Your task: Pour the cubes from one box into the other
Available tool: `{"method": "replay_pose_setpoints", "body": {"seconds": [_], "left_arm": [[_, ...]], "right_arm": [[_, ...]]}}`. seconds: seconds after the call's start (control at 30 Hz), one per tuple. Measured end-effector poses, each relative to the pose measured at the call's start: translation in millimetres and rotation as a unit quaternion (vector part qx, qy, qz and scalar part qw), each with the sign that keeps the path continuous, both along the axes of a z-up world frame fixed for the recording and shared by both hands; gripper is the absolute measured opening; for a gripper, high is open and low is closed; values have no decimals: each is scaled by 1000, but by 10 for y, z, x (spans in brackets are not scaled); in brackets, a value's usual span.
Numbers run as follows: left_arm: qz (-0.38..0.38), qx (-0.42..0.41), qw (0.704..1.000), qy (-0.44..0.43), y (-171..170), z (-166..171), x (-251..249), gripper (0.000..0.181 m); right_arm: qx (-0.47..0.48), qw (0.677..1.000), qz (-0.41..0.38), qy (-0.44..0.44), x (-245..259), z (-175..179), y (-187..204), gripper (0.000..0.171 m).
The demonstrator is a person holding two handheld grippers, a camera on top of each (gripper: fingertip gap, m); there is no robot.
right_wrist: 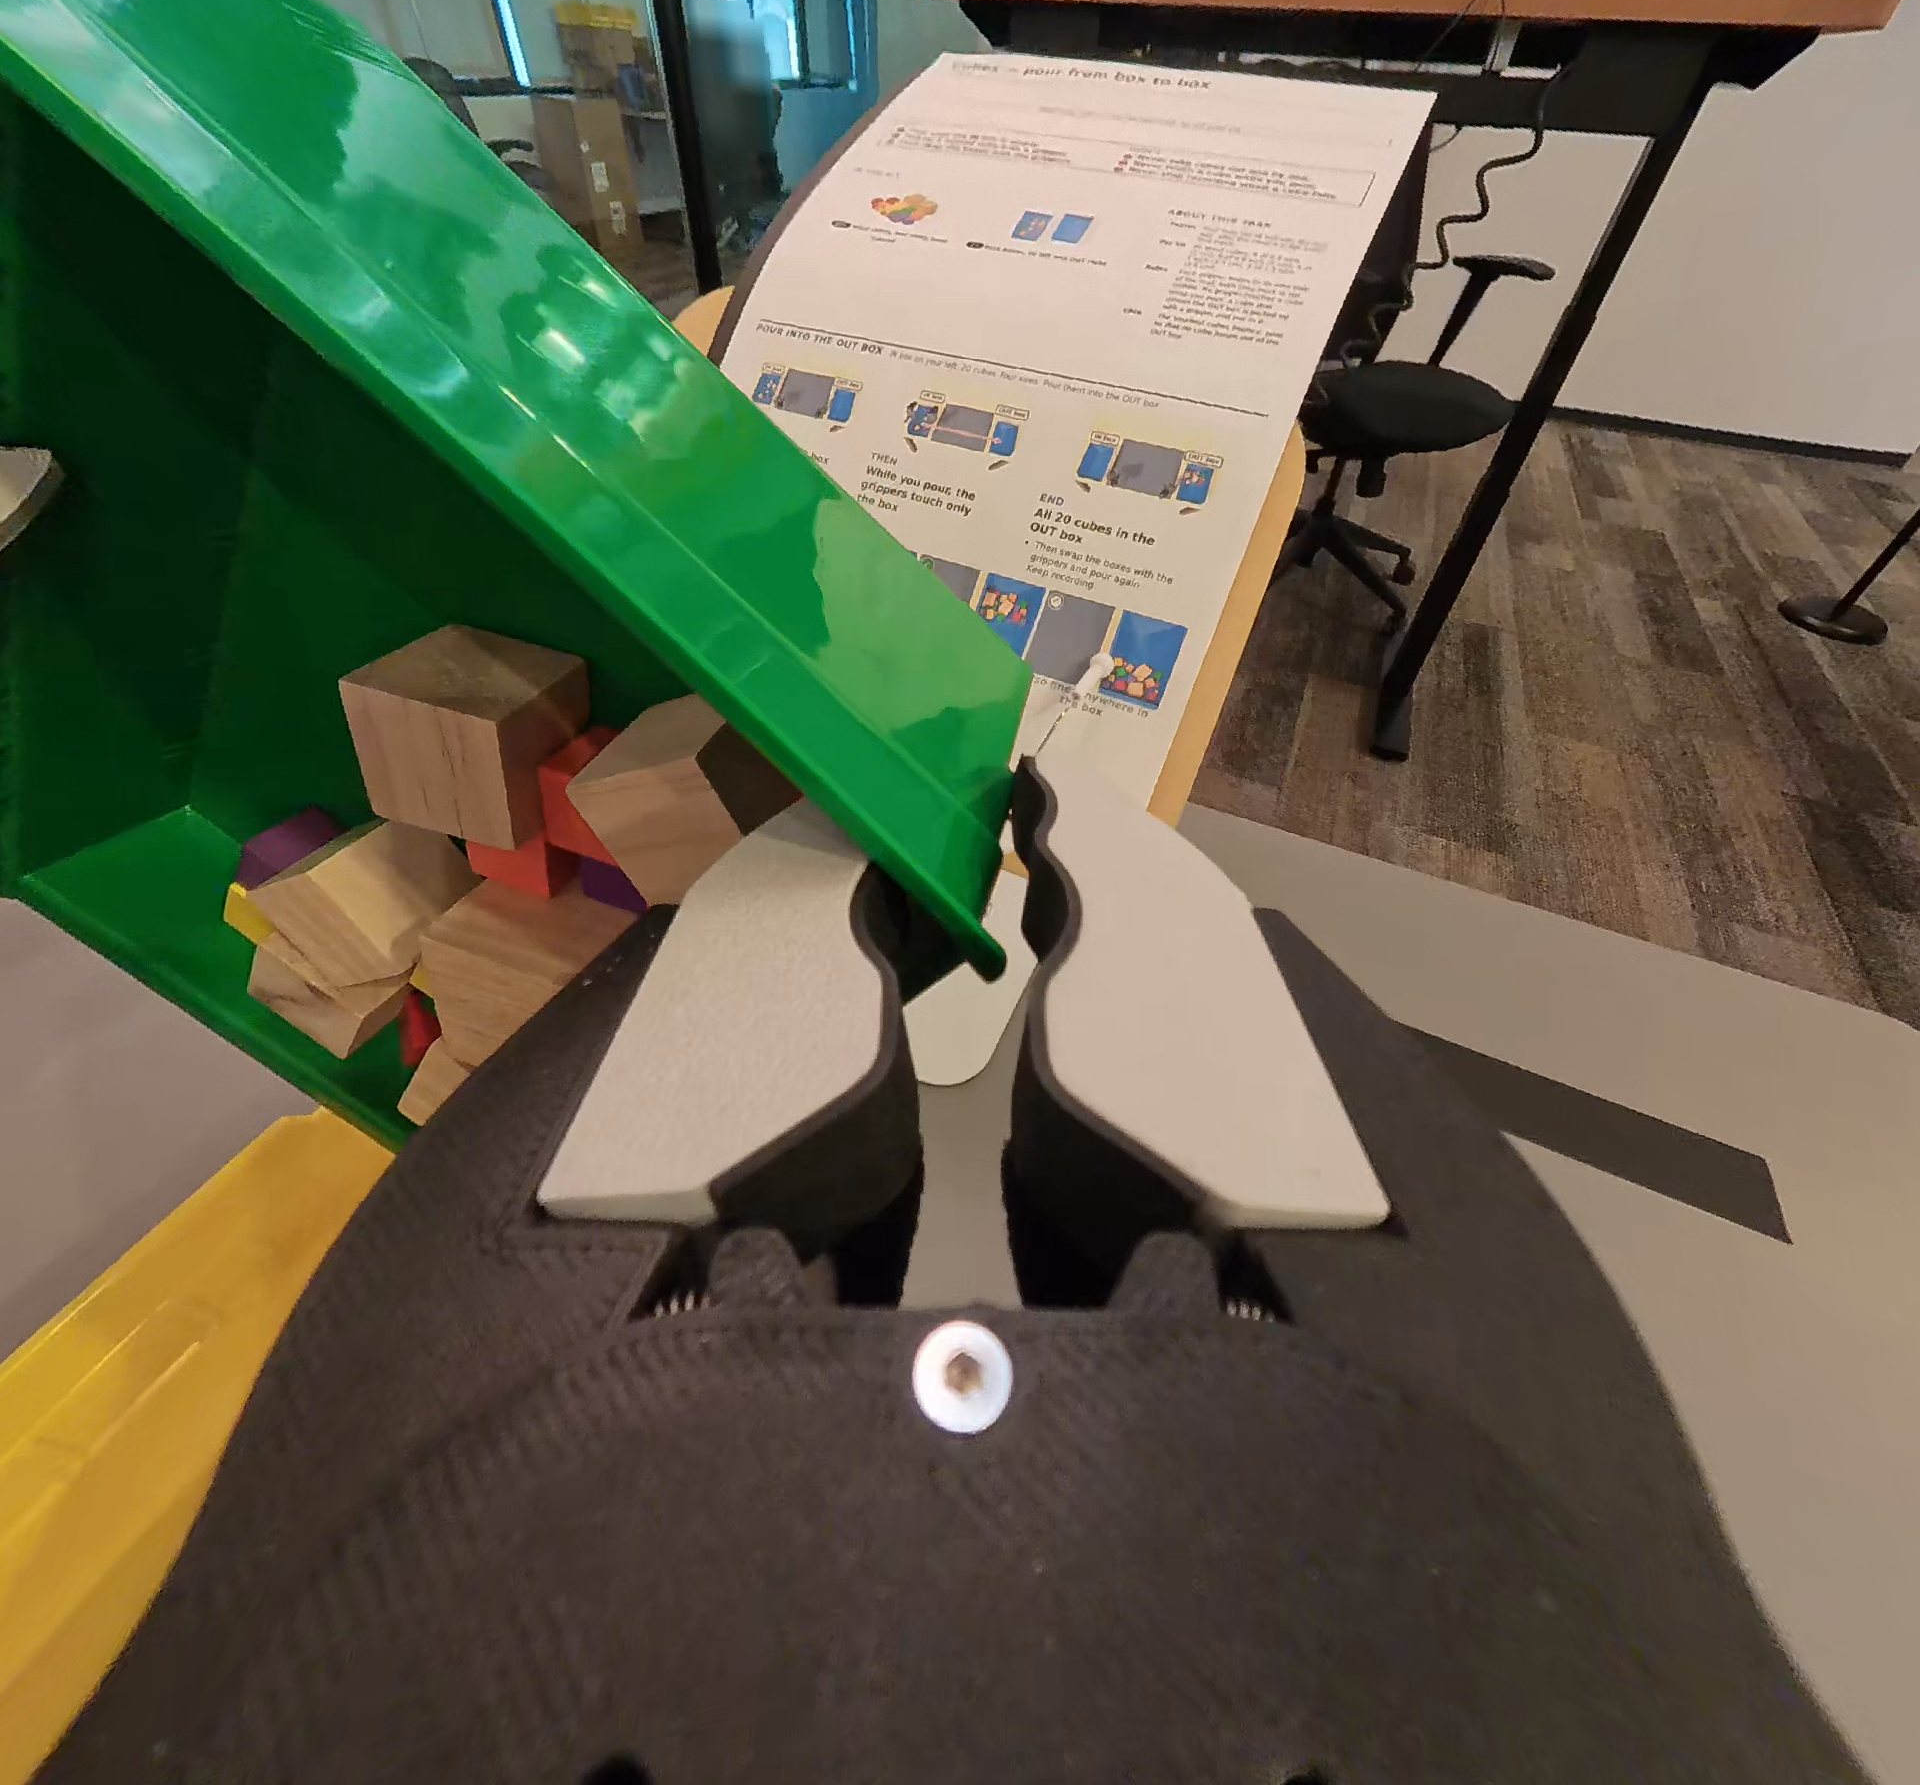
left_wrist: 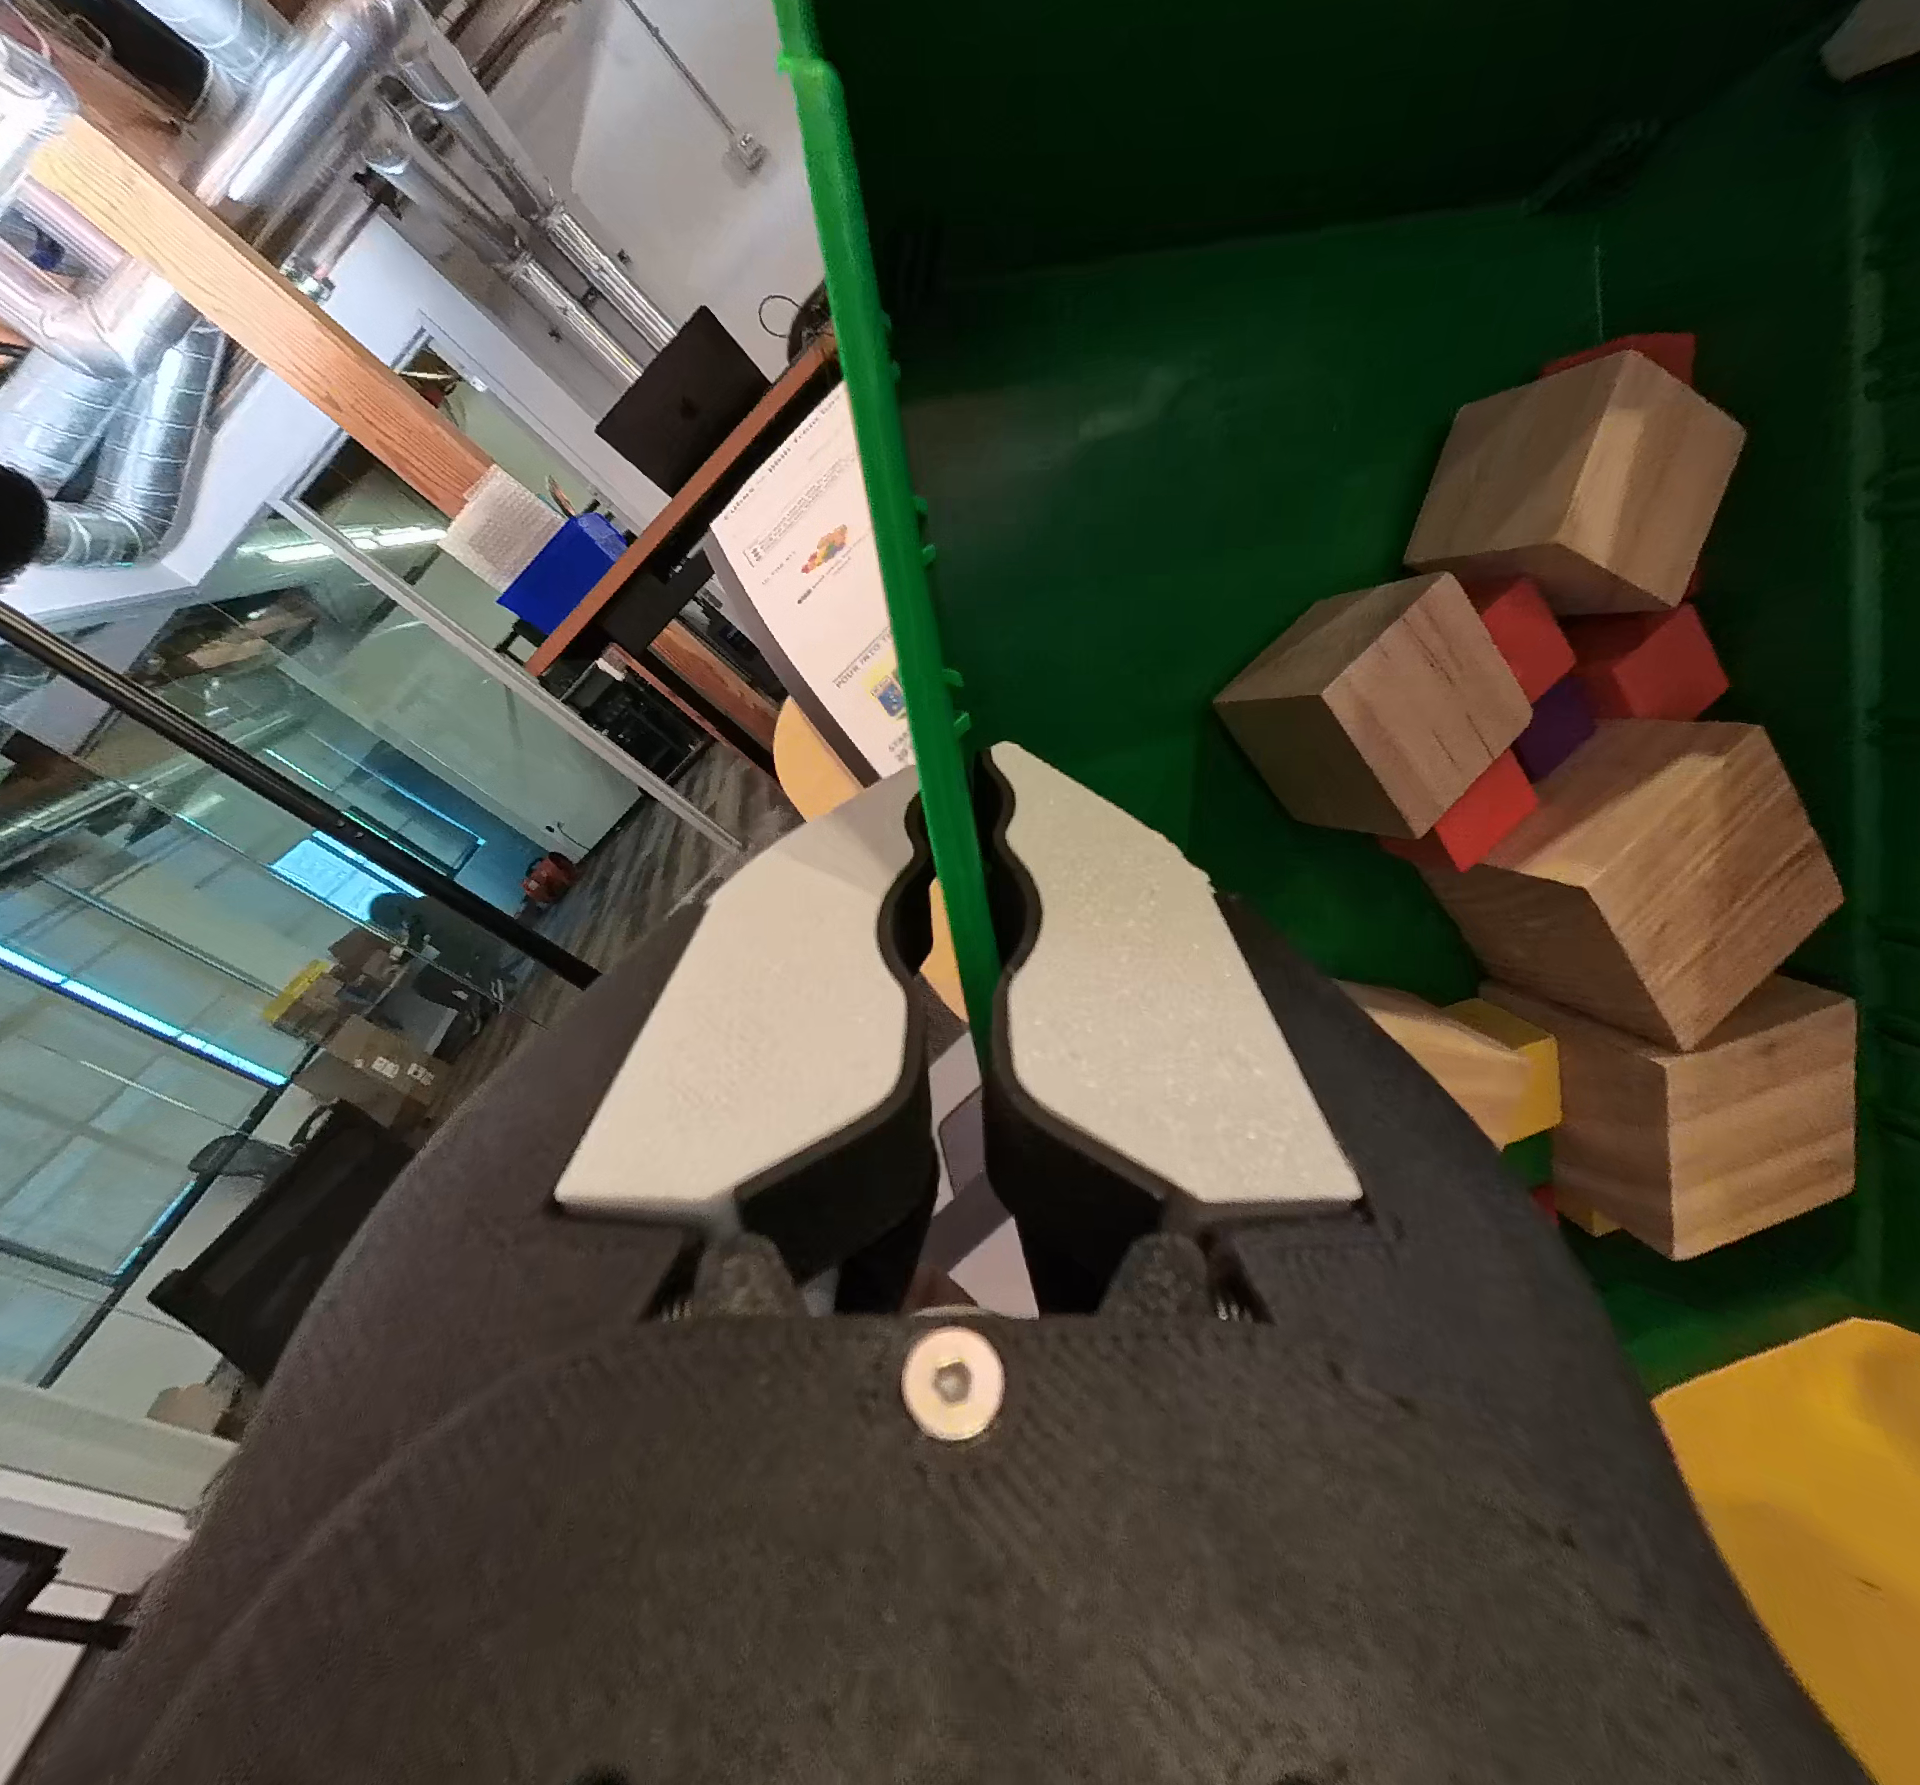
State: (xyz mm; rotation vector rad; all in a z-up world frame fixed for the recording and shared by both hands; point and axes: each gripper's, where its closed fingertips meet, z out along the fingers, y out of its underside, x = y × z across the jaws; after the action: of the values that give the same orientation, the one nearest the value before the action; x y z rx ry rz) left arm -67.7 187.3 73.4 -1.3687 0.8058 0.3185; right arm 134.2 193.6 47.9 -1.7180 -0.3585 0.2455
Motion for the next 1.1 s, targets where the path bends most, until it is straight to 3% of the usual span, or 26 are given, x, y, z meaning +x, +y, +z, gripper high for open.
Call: {"method": "replay_pose_setpoints", "body": {"seconds": [1.1], "left_arm": [[1,75,997,14,-269,7,82,5]], "right_arm": [[51,999,1,17,69,-36,-272,14]]}}
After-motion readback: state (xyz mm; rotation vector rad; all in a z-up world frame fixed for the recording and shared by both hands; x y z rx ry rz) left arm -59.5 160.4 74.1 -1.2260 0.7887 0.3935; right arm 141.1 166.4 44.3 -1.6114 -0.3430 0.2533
